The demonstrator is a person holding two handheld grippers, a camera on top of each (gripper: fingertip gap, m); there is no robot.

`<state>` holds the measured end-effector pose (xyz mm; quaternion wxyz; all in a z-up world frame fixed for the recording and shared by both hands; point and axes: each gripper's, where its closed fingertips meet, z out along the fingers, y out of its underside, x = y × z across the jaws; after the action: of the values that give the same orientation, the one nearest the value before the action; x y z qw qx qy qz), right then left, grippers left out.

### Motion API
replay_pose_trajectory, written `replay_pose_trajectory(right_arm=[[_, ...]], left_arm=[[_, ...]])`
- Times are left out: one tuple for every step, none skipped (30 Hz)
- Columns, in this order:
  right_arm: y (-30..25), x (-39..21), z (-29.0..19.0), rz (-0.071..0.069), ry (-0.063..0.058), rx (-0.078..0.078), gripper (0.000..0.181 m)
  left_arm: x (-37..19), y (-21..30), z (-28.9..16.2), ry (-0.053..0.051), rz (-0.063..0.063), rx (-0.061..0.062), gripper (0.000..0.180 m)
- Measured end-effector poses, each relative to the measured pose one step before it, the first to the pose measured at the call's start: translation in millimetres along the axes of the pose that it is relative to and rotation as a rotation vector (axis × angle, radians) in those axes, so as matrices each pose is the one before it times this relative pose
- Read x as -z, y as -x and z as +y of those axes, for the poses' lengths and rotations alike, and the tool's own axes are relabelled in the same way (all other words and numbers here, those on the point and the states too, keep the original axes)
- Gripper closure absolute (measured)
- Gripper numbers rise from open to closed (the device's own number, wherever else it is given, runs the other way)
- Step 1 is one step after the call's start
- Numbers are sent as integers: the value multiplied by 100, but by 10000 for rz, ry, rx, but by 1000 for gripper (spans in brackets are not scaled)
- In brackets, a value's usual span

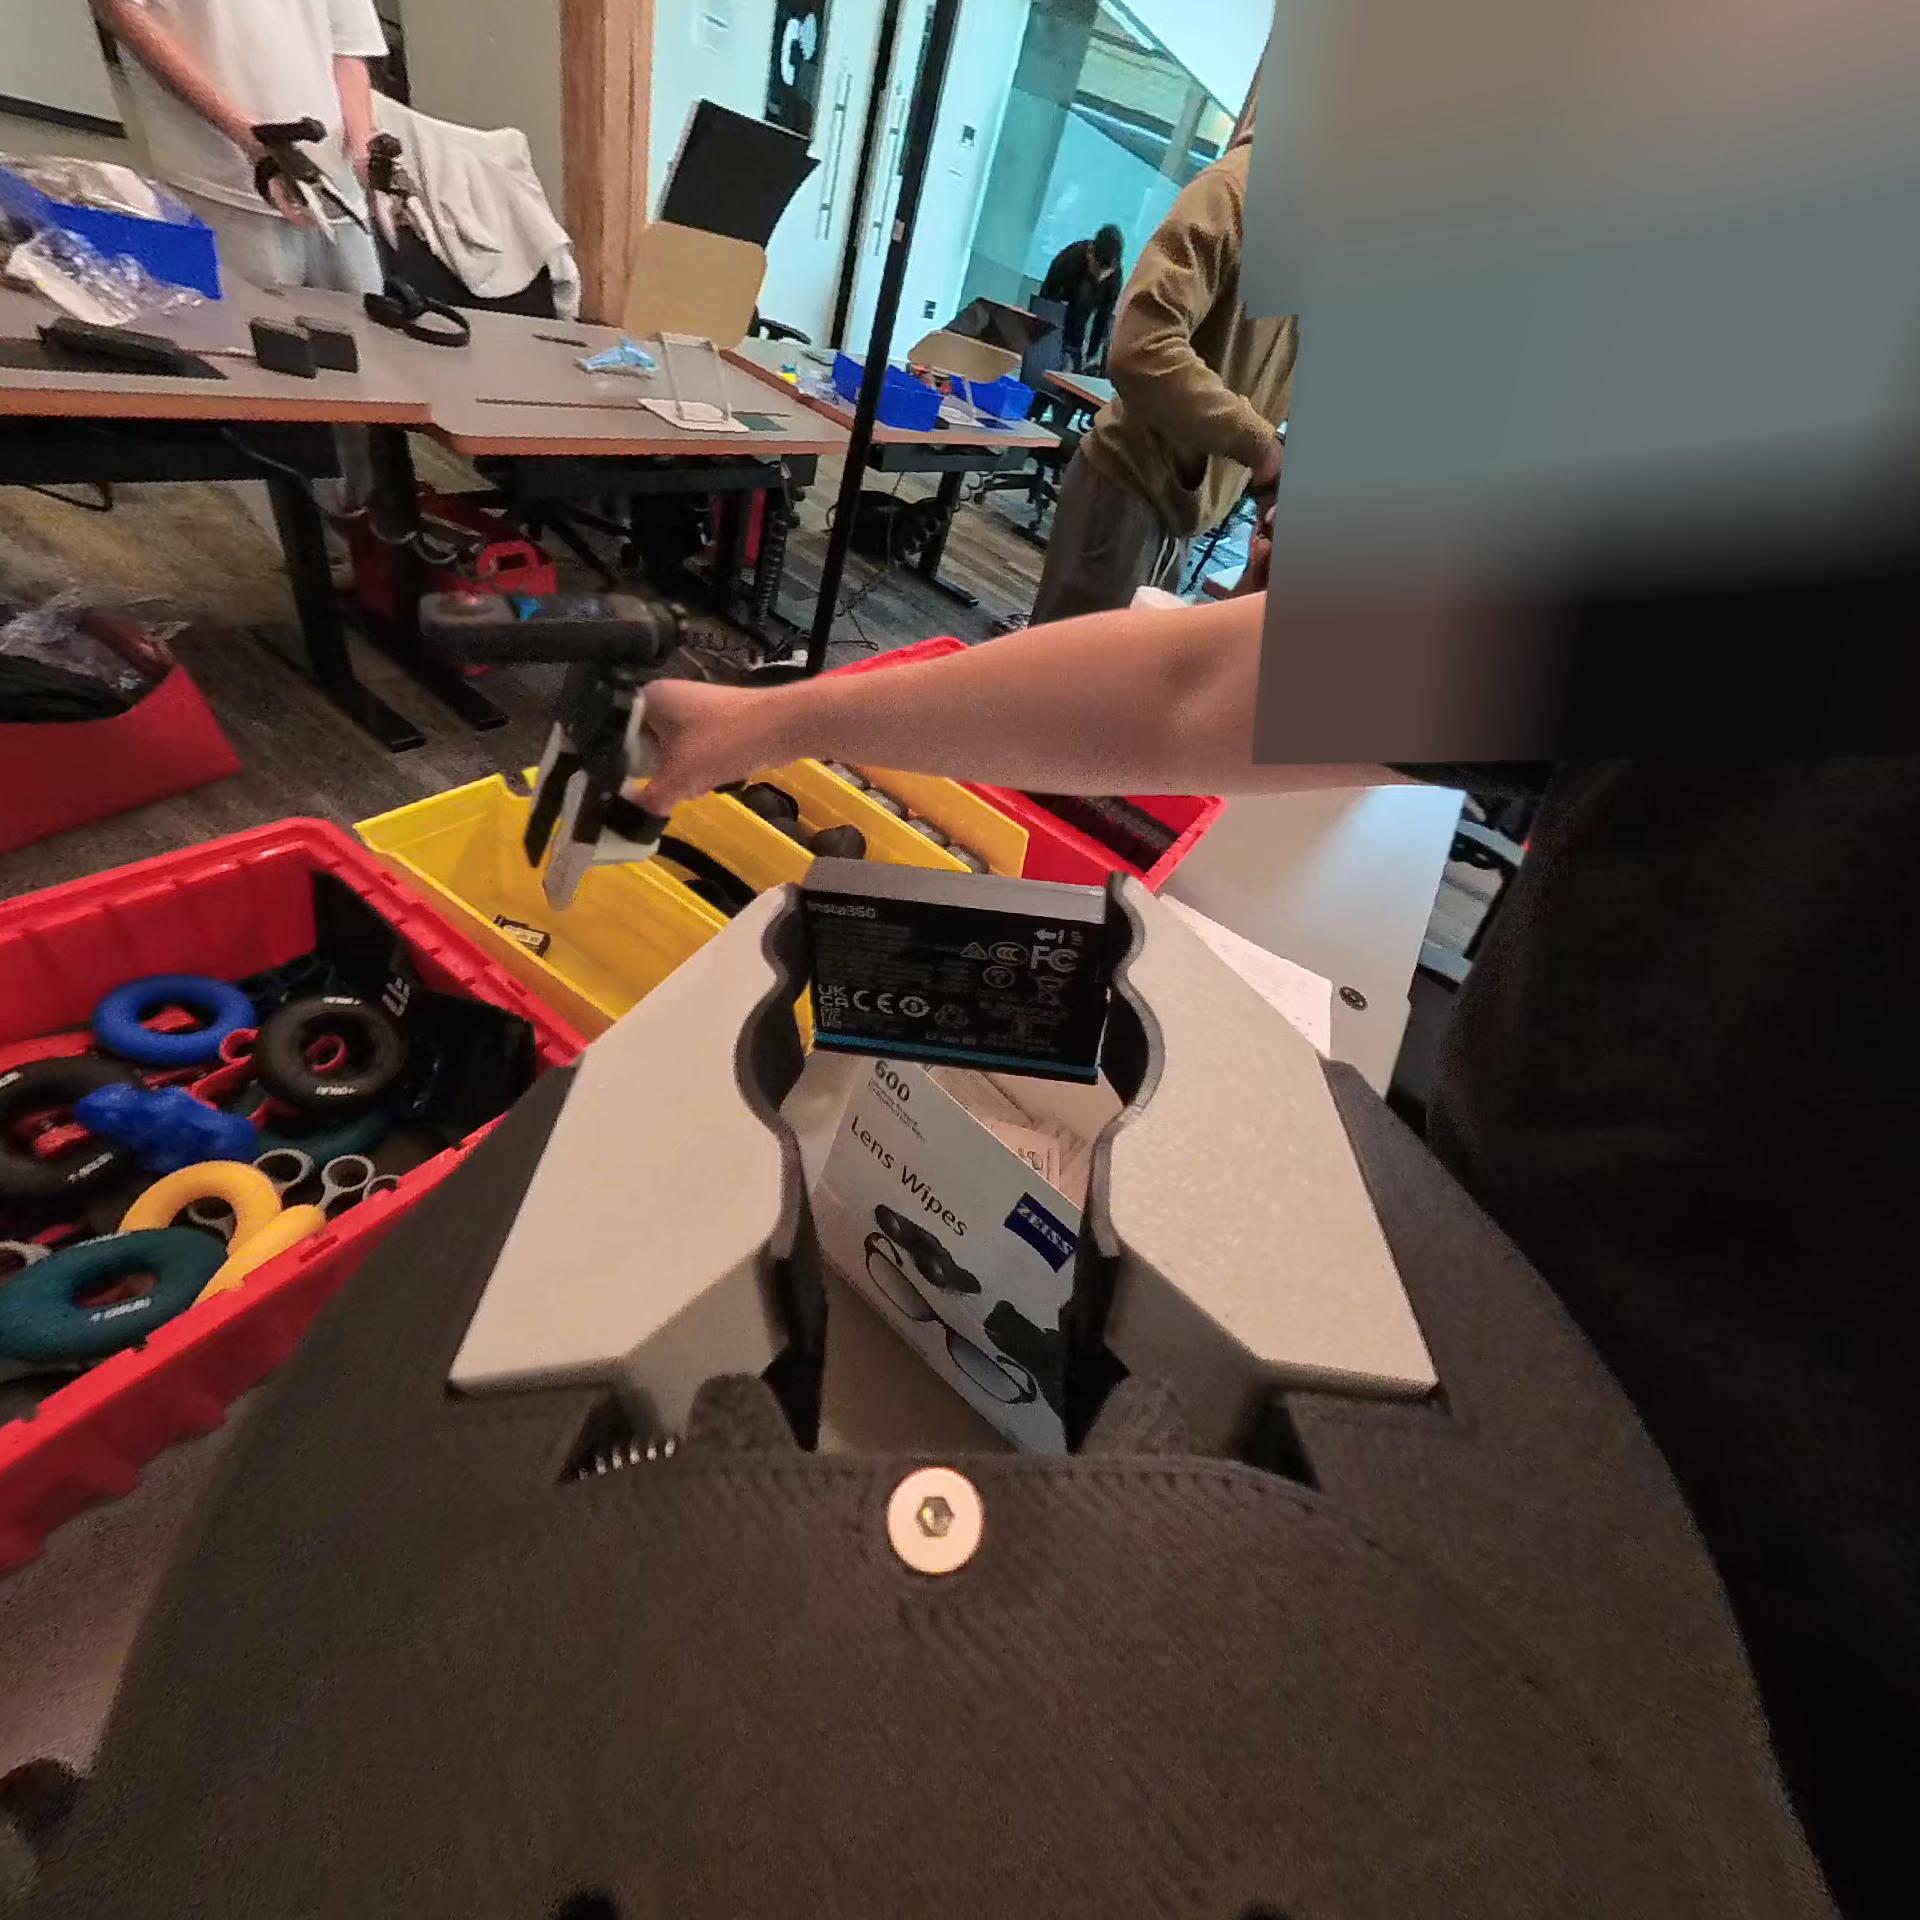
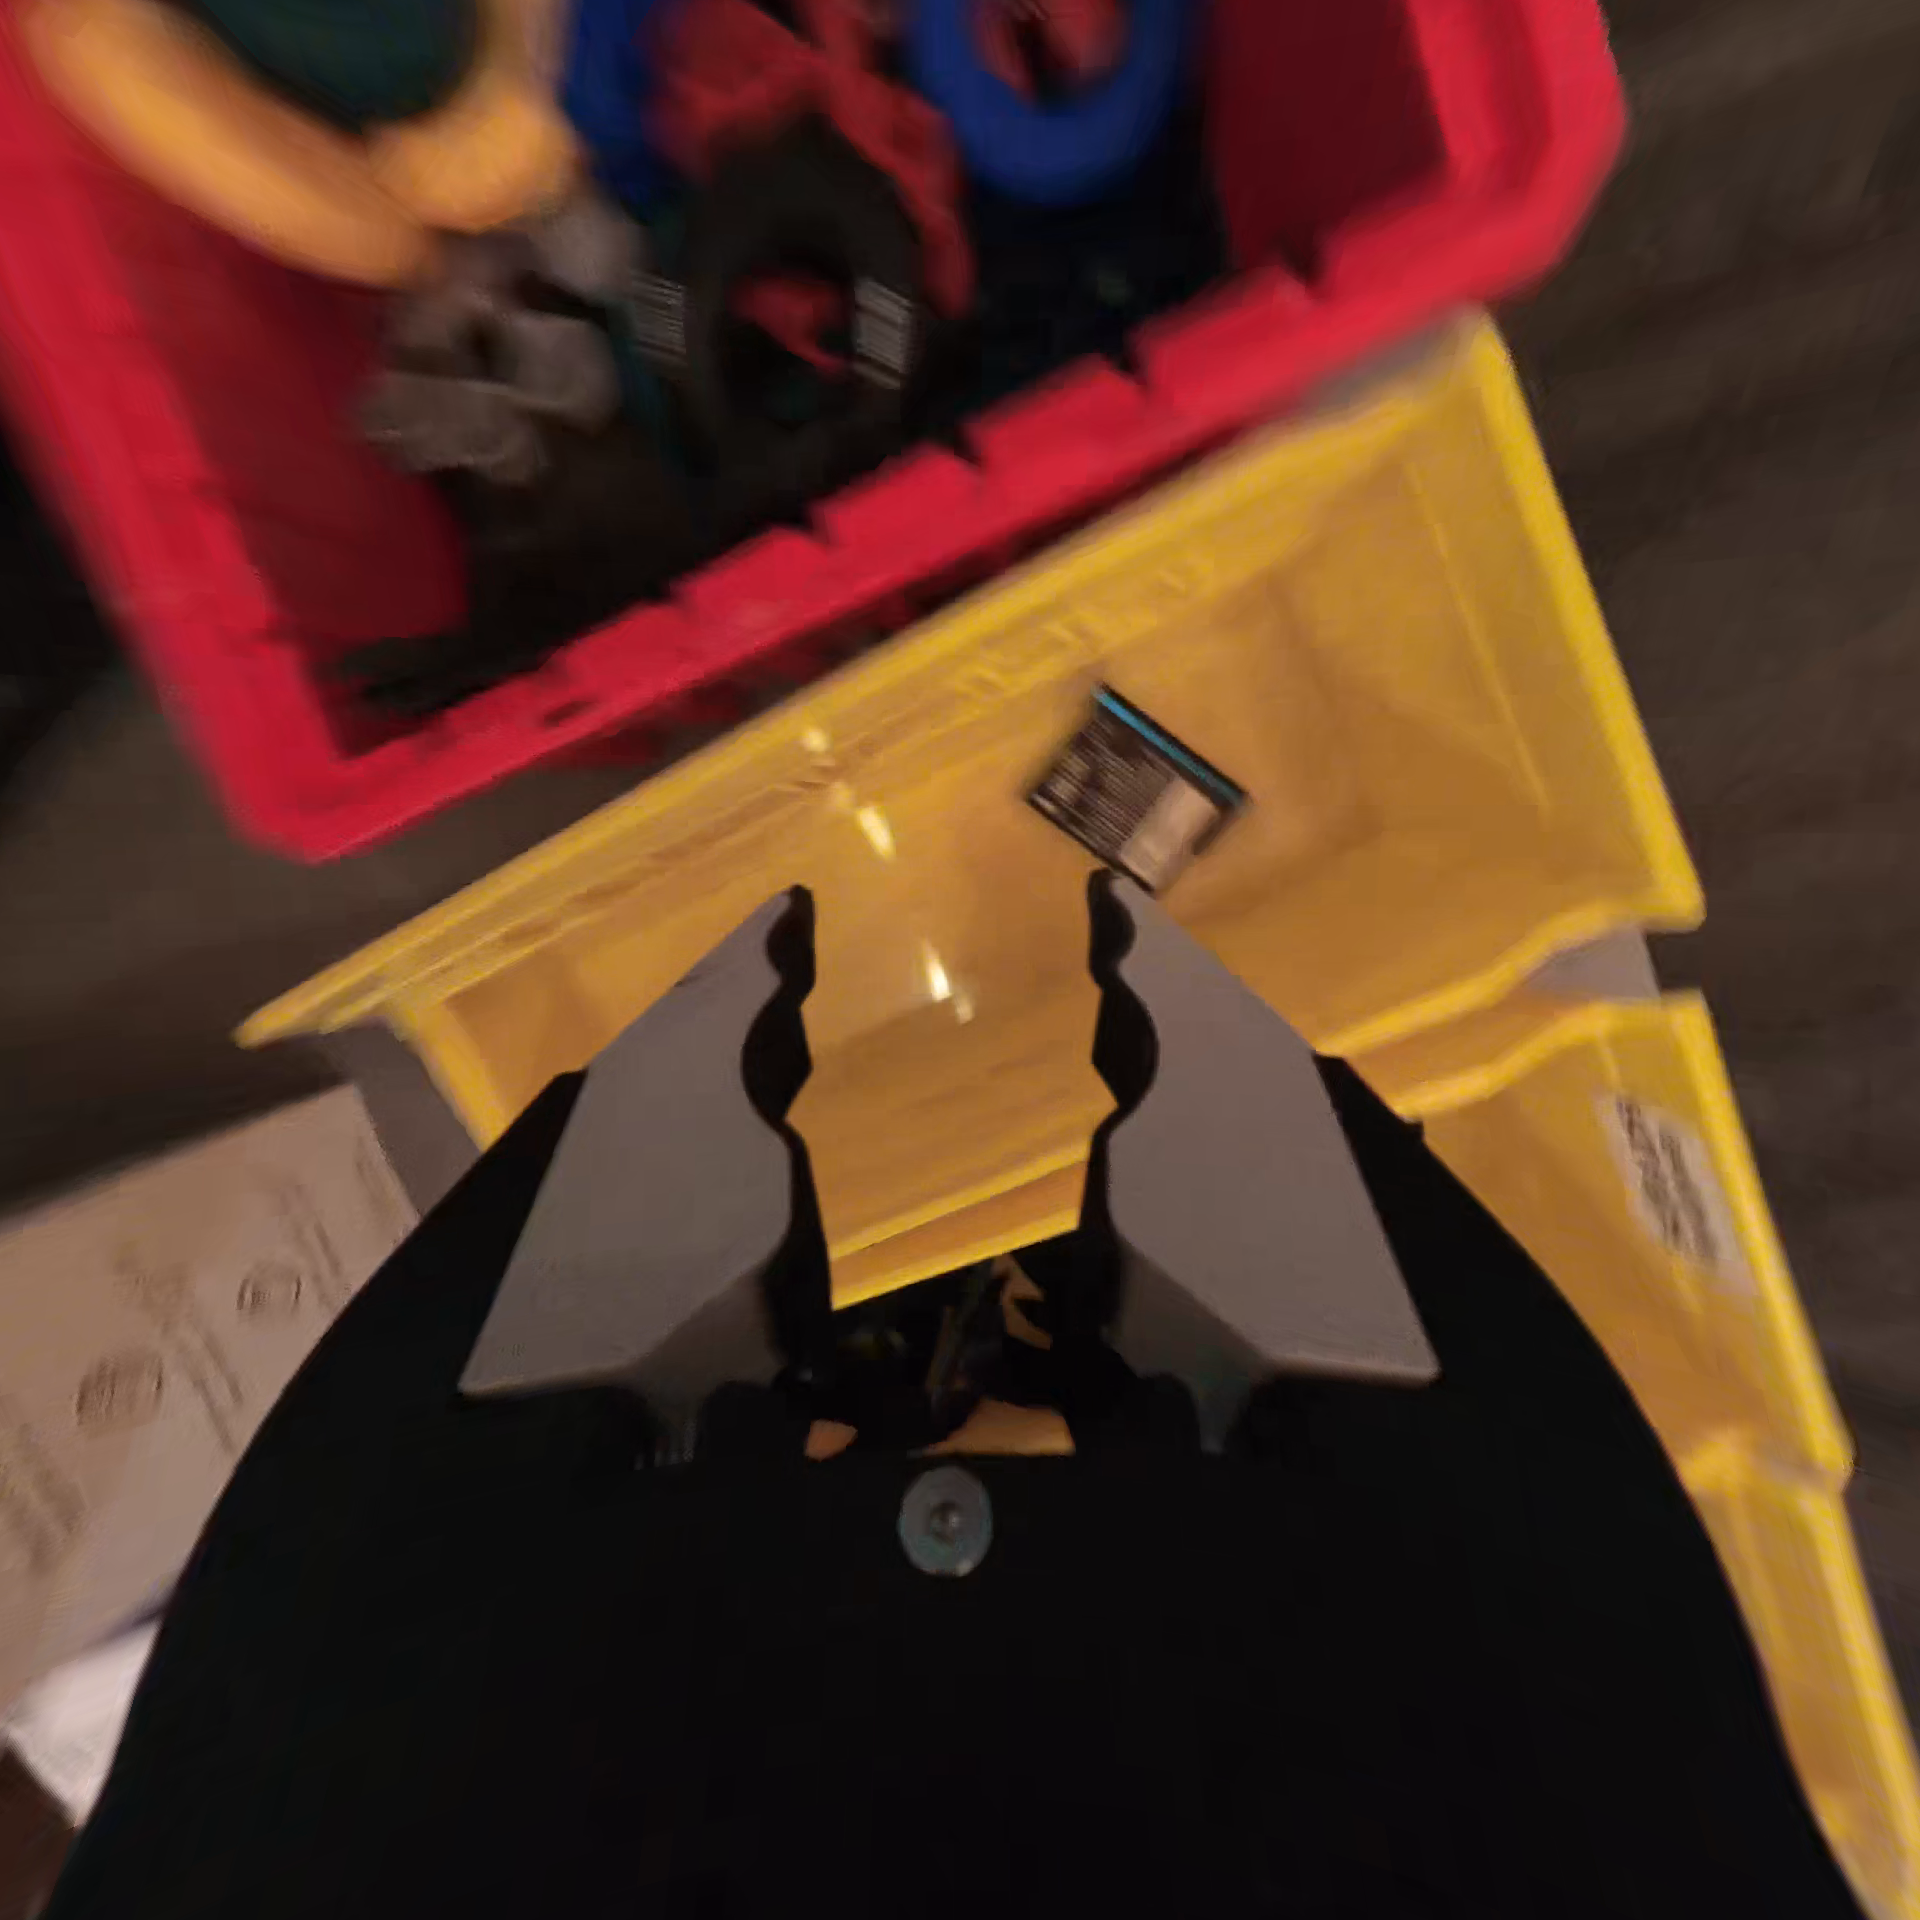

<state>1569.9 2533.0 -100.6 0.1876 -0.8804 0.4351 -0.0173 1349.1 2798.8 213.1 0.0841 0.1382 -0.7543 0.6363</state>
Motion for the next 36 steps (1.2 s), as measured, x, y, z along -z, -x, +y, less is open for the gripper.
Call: replay_pose_trajectory(right_arm=[[-1485, -914, 733, 805, 731, -1181, 135], [106, -817, -40, -76, 298, -735, 138], [443, -581, -430, -176, -13, -230, 142], [-554, -426, -334, 485, -4, 37, 142], [-521, -498, -152, 321, 137, 82, 142], [-388, -512, 71, 130, 261, -143, 138], [70, -415, -180, -224, 146, -360, 136], [-180, -247, -321, -75, 58, -376, 133], [102, -296, -372, 14, 25, -278, 126], [-277, -183, -268, 201, 37, -200, 125], [-546, -238, -70, 425, 88, -103, 125], [-433, -321, 80, 352, 124, -212, 126], [-35, -390, 96, 152, 78, -382, 126], [-265, -301, 129, 122, 52, -411, 127], [-80, -326, -47, -16, -67, -294, 129], [-98, -299, -89, 1, -105, -142, 130], [-191, -135, -210, 71, -151, -45, 130], [-148, -9, -320, 79, -194, 31, 131], [-120, -21, -150, 75, -59, 37, 132], [-189, -52, 3, 166, 73, 78, 132], [-120, -133, -62, 172, 37, 96, 133], [-72, -124, -48, 101, 48, 159, 133], [136, -227, 53, 147, 46, 138, 135], [-193, -110, -33, 177, 19, 136, 138], [-191, -129, -42, 215, -24, 176, 140], [-158, -92, -75, 219, -50, 107, 144], [-60, -72, -35, 158, -48, 85, 145], [-14, -48, -65, 118, -45, 205, 147], [75, -40, -109, 34, -68, 194, 149], [89, -42, 5, -44, -15, 144, 151], [78, -3, -137, -84, -98, 150, 152], [-18, 128, -267, -41, -242, 54, 152], [-147, 162, -298, 29, -214, -181, 153], [-91, 165, -290, -19, -198, -378, 153], [-107, 118, -151, -13, -109, -450, 154], [-59, 3, -40, -30, -22, -405, 153]], left_arm=[[215, 39, -29, -23, -107, 56, 125], [195, -1, -26, -33, -72, 54, 125], [159, -6, -15, -32, -41, 62, 125], [134, 27, 5, -16, -34, 74, 125], [100, 59, 47, 16, -29, 73, 125], [96, 87, 79, 32, -22, 55, 125], [91, 123, 85, 39, -35, 39, 125], [45, 141, 108, 51, -39, 36, 124], [-5, 101, 99, 50, -19, 42, 124], [-21, 43, 39, 27, -5, 37, 125], [28, 20, -14, -2, -7, 14, 125], [64, 10, -32, -3, -8, -6, 125], [60, -17, -26, 11, -7, -8, 125], [77, 8, -33, 9, -10, -8, 125], [95, -1, -61, -11, -6, -13, 125], [72, 21, -56, -18, 0, -7, 125], [46, 14, -39, 2, -2, 13, 125], [25, 3, -26, 14, 0, 18, 125], [-4, -13, -5, 7, 5, 15, 125], [-2, -75, -31, -5, 8, 16, 125], [25, -71, -20, -5, 20, 12, 125], [13, -39, 15, 15, 15, 7, 124], [-24, 23, 49, 29, -15, 11, 124], [-37, 61, 60, 20, -29, 14, 124], [-64, 28, 10, -8, -10, 16, 125], [-14, -9, -7, -23, 9, 27, 125], [28, -15, -1, -14, -3, 29, 124], [22, -9, 1, -16, -29, 10, 125], [49, 4, -26, -25, -37, 7, 125], [43, -19, -35, -22, -25, 21, 125], [50, -25, -12, -6, -13, 37, 125], [69, -32, 23, 9, -11, 37, 125], [45, -39, 50, 13, -23, 18, 125], [21, 16, 60, 15, -40, 3, 124], [1, 25, 80, 21, -35, 2, 124], [14, 21, 66, 14, -20, 7, 124]])
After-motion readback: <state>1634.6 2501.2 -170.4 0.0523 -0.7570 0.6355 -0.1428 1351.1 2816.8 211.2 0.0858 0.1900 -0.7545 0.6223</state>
